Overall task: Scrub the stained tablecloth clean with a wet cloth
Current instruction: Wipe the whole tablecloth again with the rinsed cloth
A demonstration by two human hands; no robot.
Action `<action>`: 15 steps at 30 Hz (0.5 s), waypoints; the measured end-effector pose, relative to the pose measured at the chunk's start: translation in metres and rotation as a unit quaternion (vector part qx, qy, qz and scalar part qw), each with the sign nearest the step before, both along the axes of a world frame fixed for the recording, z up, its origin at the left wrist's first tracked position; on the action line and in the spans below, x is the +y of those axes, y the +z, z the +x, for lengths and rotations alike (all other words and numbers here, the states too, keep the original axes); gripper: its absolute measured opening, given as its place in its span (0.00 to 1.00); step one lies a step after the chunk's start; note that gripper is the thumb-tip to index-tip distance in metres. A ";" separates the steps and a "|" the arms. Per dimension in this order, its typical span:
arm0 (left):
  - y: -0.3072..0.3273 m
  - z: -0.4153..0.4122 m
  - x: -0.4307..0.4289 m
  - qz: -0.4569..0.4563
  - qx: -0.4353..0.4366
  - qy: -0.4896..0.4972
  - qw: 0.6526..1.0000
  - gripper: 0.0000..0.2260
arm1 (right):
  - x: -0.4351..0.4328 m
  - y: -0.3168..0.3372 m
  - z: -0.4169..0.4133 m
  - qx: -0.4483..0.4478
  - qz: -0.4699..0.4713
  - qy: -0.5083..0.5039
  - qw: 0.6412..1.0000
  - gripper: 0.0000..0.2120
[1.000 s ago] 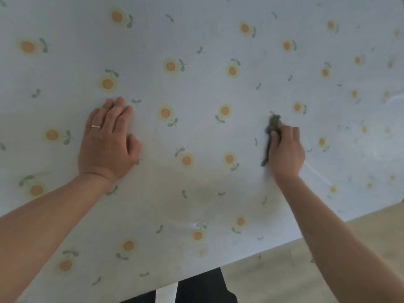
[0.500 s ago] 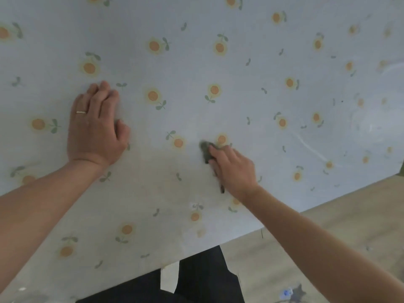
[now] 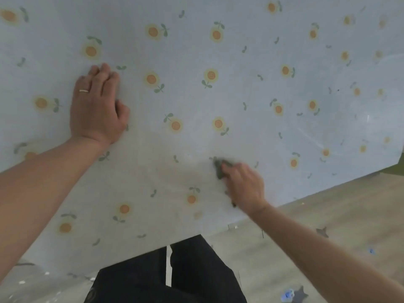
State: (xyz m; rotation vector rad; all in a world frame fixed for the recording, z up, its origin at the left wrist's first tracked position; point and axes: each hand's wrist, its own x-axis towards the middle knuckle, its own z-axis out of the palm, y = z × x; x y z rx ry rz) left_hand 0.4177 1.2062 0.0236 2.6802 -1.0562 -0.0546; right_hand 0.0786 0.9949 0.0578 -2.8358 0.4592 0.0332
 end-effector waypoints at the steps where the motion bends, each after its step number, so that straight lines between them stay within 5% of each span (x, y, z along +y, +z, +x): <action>1: 0.000 0.000 -0.001 0.012 0.004 0.002 1.000 0.28 | 0.016 -0.003 -0.020 -0.004 0.009 0.054 0.998 0.18; 5: 0.007 -0.016 0.002 0.047 0.013 0.021 0.999 0.27 | -0.007 0.002 -0.041 0.013 0.002 0.205 0.979 0.15; 8: 0.011 -0.041 0.014 0.077 0.034 0.026 0.996 0.27 | -0.065 0.011 -0.010 0.030 -0.056 -0.011 0.998 0.10; 11: 0.018 -0.080 0.037 0.116 0.055 0.016 0.992 0.28 | -0.092 0.008 0.016 0.026 -0.066 -0.296 0.953 0.11; 13: 0.027 -0.106 0.053 0.163 0.086 0.020 0.983 0.30 | -0.061 0.004 0.019 0.019 -0.067 -0.343 0.937 0.14; 15: 0.036 -0.122 0.064 0.221 0.133 0.032 0.966 0.35 | 0.002 -0.002 0.009 0.004 -0.016 -0.231 0.973 0.14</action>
